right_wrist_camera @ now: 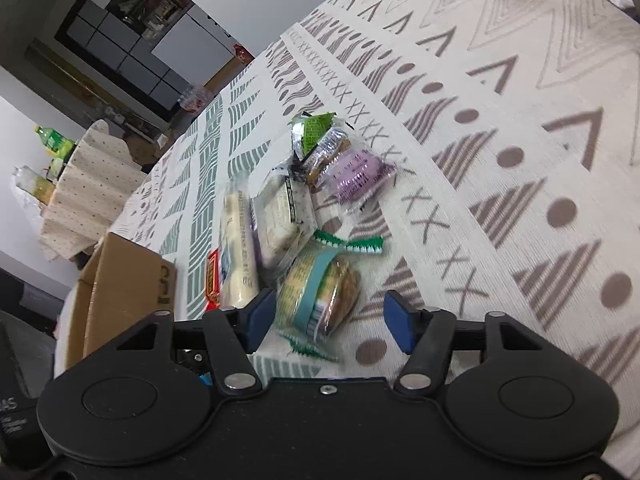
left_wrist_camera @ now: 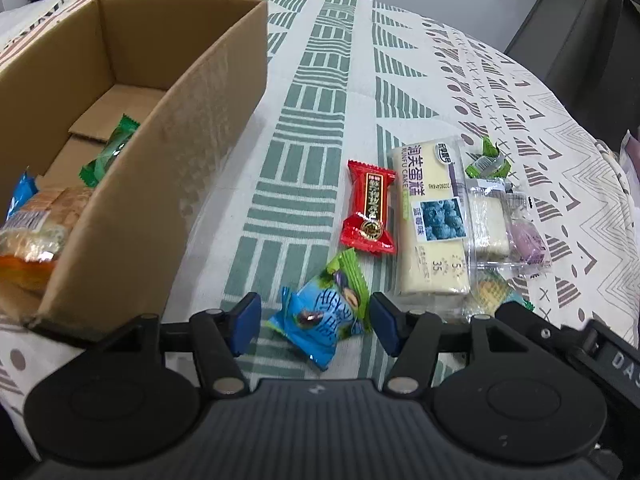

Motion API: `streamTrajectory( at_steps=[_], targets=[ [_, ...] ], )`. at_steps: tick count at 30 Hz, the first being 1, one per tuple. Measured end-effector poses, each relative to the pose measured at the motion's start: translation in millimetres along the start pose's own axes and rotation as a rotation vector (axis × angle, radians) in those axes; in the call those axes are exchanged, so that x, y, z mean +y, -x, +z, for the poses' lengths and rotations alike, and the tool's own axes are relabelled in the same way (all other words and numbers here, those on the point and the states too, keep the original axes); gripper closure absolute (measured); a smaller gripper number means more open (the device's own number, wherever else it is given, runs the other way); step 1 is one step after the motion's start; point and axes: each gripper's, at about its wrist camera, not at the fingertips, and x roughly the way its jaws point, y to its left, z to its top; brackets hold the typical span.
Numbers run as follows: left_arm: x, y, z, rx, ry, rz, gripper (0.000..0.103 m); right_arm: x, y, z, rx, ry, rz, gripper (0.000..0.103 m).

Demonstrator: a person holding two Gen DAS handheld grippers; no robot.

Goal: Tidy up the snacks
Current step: 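Grasp the blue candy packet with the left gripper while the right gripper grasps the cake pack, then carry the blue candy and cookie pack over the box and open both grippers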

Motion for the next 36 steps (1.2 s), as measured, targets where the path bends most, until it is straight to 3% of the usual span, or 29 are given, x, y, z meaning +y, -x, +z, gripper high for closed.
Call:
streamTrajectory(
  at_steps=[2, 7, 10, 12, 21, 36],
  targets=[
    [-1.0, -1.1, 0.9, -0.008, -0.007, 0.005, 0.046, 1.2, -2.5, 0.5, -0.004, 0.008, -0.001, 0.043],
    [-2.2, -0.8, -1.6, -0.018, -0.007, 0.007, 0.066, 4.3, -5.9, 1.4, -0.017, 0.021, -0.014, 0.044],
    [-2.4, 1.4, -0.9, -0.019, -0.005, 0.000, 0.069, 8.3, -10.5, 2.7, -0.017, 0.043, -0.032, 0.055],
    [-2.7, 4.4, -0.9, -0.021, -0.003, -0.002, 0.071, 7.2, -10.7, 2.6, -0.016, 0.045, -0.040, 0.069],
    [-7.7, 26.3, -6.0, -0.035, -0.018, -0.026, 0.073, 8.6, 7.2, -6.7, -0.020, 0.030, -0.025, 0.081],
    [0.5, 82.4, -8.2, -0.094, -0.016, -0.053, 0.073, 14.7, 63.3, -16.1, -0.104, -0.050, 0.026, 0.085]
  ],
)
